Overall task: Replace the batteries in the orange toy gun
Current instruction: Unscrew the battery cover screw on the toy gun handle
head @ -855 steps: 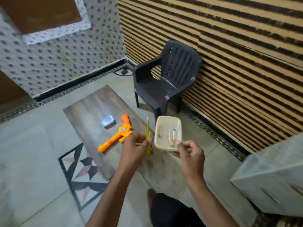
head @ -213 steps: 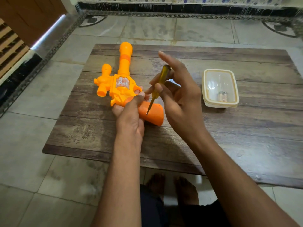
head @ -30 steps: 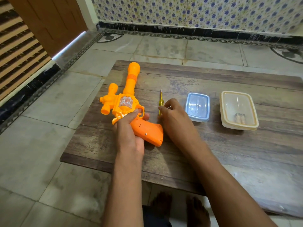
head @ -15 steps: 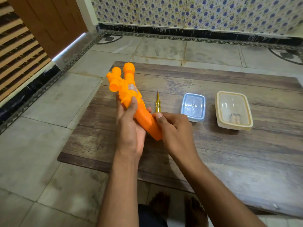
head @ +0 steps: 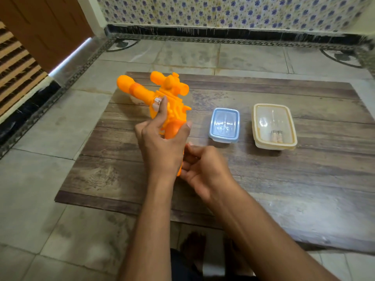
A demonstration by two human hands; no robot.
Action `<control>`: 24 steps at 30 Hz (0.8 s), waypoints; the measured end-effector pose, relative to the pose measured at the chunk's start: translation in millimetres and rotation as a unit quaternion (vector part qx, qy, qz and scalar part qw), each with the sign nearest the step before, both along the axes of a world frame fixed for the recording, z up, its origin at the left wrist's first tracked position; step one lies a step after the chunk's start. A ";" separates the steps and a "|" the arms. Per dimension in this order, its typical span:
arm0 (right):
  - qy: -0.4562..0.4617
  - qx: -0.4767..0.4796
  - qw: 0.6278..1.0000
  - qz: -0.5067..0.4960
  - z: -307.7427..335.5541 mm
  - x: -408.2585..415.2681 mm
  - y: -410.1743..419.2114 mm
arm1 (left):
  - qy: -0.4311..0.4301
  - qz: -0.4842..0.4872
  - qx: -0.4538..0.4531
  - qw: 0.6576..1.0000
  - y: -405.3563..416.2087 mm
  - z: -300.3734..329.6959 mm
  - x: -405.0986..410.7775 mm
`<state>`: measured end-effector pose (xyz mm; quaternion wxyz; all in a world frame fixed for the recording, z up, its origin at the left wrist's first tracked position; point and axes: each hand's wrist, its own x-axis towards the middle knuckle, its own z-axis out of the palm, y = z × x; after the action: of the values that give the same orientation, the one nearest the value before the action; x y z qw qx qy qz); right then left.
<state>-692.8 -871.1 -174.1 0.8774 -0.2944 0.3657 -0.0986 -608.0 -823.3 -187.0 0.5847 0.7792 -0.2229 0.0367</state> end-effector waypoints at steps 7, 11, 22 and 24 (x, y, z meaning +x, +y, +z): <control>-0.011 0.072 0.997 -0.007 -1.9 1.1 -0.5 | 0.024 0.009 -0.017 1.000 2.4 -2.0 3.8; -0.026 0.022 0.999 0.006 -0.9 0.8 -1.2 | 0.076 0.021 -0.090 0.993 4.4 4.8 3.1; 0.153 -0.677 0.713 0.106 18.2 -51.7 -28.8 | 0.190 0.044 -0.273 0.942 8.9 21.4 -10.7; 0.215 -0.754 0.596 0.177 28.5 -62.6 -31.1 | 0.219 0.045 -0.332 0.916 8.7 24.6 -14.9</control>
<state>-755.4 -902.2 -145.6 0.2396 -0.9223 0.2801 -0.1160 -623.0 -814.6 -162.4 0.8419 0.5376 -0.0289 -0.0367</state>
